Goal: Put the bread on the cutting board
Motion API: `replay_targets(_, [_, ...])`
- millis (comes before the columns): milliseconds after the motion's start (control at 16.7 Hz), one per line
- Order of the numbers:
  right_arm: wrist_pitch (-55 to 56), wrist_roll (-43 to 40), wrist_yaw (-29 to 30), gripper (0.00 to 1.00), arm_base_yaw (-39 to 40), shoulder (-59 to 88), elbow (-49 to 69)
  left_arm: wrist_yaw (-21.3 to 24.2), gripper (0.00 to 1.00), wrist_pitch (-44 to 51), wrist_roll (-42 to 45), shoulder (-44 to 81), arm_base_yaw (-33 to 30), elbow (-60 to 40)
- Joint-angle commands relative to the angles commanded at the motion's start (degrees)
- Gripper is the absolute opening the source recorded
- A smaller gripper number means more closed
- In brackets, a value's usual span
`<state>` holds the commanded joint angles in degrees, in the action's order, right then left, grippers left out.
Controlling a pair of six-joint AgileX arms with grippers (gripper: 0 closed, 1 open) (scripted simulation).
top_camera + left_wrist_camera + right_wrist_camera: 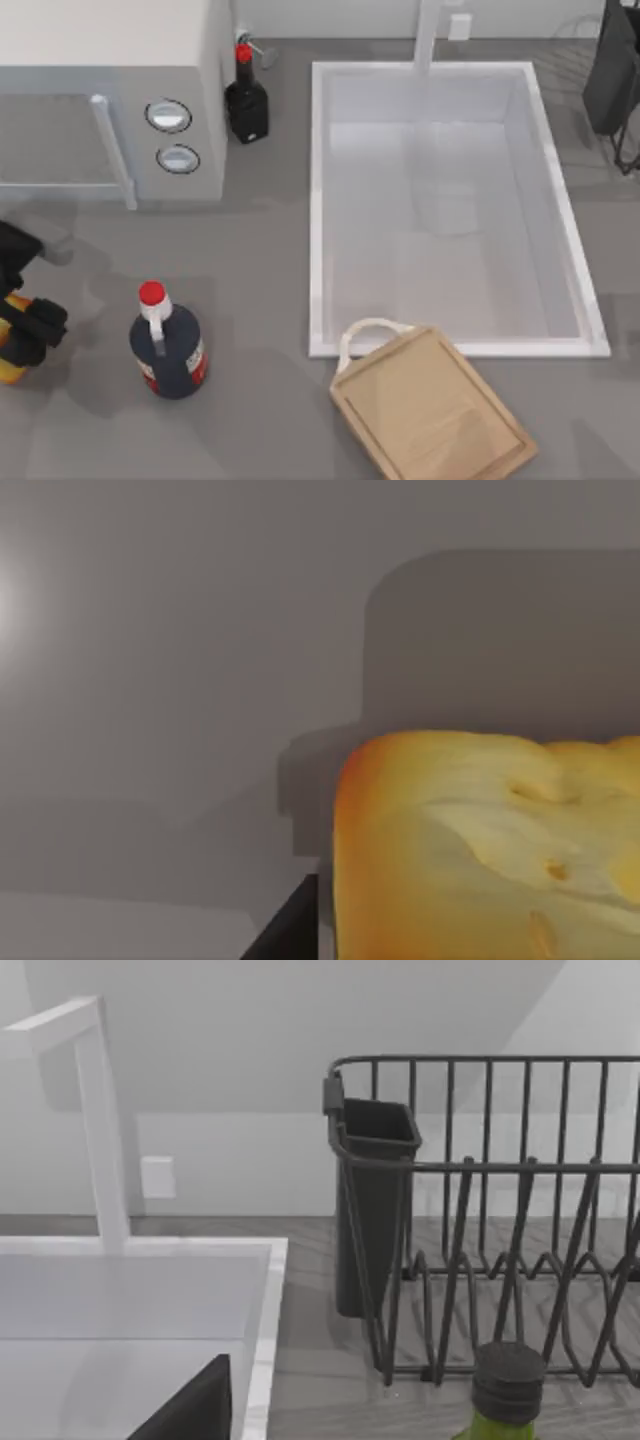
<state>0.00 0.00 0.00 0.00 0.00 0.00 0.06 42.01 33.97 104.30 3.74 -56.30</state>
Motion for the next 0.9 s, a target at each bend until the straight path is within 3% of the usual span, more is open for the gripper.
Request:
replay_targets(420, [0.00, 0.00, 0.00, 1.00, 0.00, 0.00, 0.00, 0.00, 0.02, 0.00, 0.00, 0.00, 0.00, 0.00])
replay_targets(900, [0.00, 0.00, 0.00, 1.00, 0.00, 0.00, 0.00, 0.00, 0.00, 0.00, 0.00, 0.00, 0.00, 0.00])
